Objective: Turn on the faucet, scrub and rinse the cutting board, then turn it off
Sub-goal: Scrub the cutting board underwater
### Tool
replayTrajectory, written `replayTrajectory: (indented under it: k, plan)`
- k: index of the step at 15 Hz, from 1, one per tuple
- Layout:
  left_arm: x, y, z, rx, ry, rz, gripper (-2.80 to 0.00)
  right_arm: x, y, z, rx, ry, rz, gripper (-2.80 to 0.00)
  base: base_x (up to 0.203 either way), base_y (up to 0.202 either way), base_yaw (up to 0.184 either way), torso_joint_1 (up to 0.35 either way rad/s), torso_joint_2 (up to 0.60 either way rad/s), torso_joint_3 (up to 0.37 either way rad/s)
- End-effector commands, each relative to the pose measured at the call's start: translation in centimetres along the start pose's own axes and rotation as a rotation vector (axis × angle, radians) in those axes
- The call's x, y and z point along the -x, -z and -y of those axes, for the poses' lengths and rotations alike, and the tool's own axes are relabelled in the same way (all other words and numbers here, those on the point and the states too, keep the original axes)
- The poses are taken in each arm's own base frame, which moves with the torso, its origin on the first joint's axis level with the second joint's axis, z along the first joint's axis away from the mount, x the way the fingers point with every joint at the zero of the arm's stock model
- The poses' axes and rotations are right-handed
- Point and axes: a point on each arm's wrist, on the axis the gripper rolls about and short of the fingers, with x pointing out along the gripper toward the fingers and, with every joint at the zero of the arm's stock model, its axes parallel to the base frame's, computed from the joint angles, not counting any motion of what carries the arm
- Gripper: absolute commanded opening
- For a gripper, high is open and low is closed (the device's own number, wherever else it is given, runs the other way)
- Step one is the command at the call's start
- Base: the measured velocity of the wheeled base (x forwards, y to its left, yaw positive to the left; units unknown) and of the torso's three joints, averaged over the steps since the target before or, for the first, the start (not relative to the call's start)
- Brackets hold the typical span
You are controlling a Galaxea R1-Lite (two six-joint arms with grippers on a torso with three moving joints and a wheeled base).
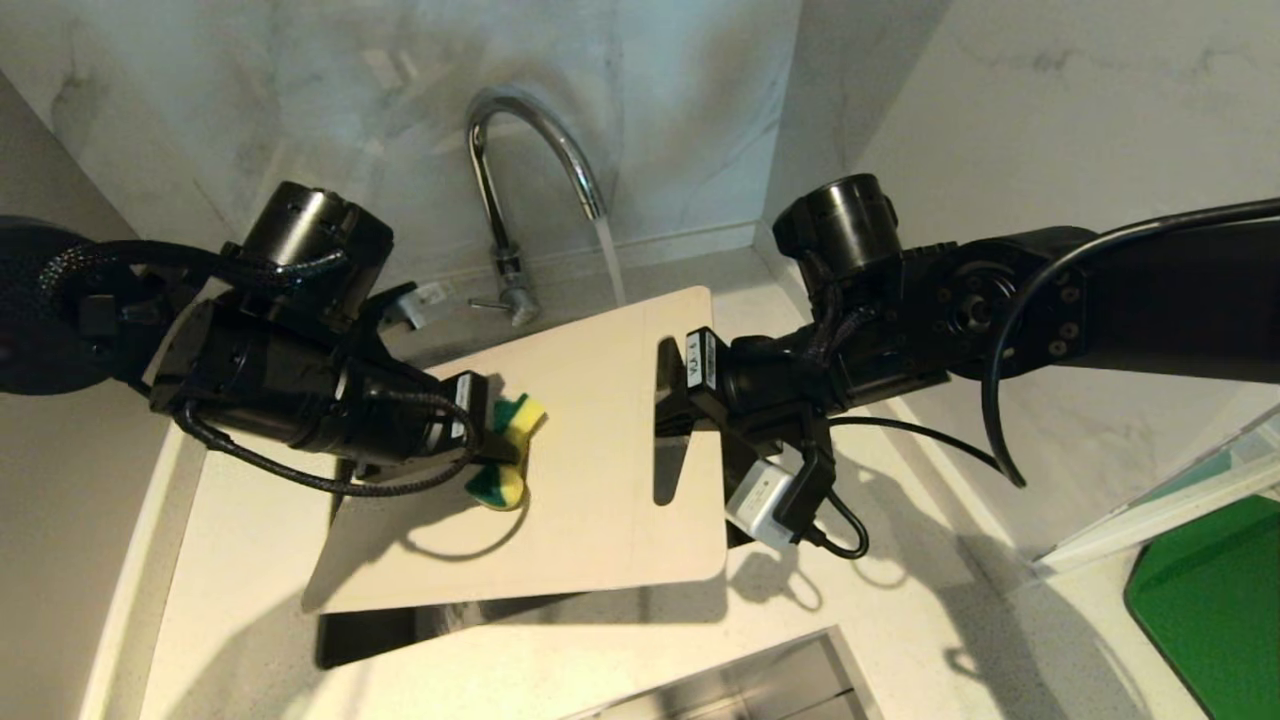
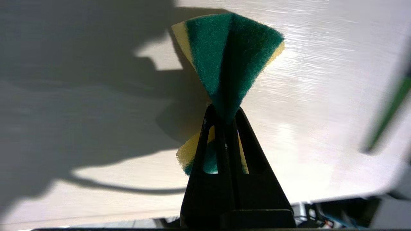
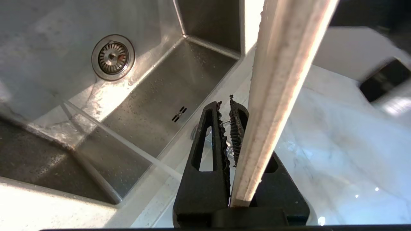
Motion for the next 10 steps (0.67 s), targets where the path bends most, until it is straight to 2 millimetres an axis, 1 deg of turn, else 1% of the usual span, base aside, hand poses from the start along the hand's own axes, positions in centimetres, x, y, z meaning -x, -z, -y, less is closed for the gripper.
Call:
replayTrajectory:
  k: [1, 4, 6, 8, 10]
  plan:
    - [-0.6, -0.2, -2.8, 0.048, -0.062, -0.012, -2.8, 0.0, 0.0, 0.0, 0.012, 0.004, 0.002, -2.8, 0.0, 0.0, 0.0, 0.0, 0.0, 0.0]
    - [-2.3, 0.5, -5.5, 0.054, -0.087, 0.021, -2.8, 0.1, 0.1, 0.2, 0.001, 0.008, -0.007, -2.8, 0.0, 0.0, 0.0, 0.0, 0.0, 0.0]
    - [-2.9, 1.2, -7.6, 0.052, -0.118, 0.029, -2.8, 0.0, 0.2, 0.2, -0.004, 0.021, -0.024, -2.8, 0.0, 0.0, 0.0, 0.0, 0.0, 0.0]
    - [-2.9, 1.5, -10.2, 0.062, -0.166, 0.035, -2.8, -0.1, 0.2, 0.2, -0.008, 0.022, -0.024, -2.8, 0.0, 0.0, 0.0, 0.0, 0.0, 0.0]
    - [-2.4, 1.3, -12.6, 0.09, -0.175, 0.043, -2.8, 0.1, 0.2, 0.3, -0.007, 0.023, -0.026, -2.8, 0.0, 0.0, 0.0, 0.0, 0.0, 0.0]
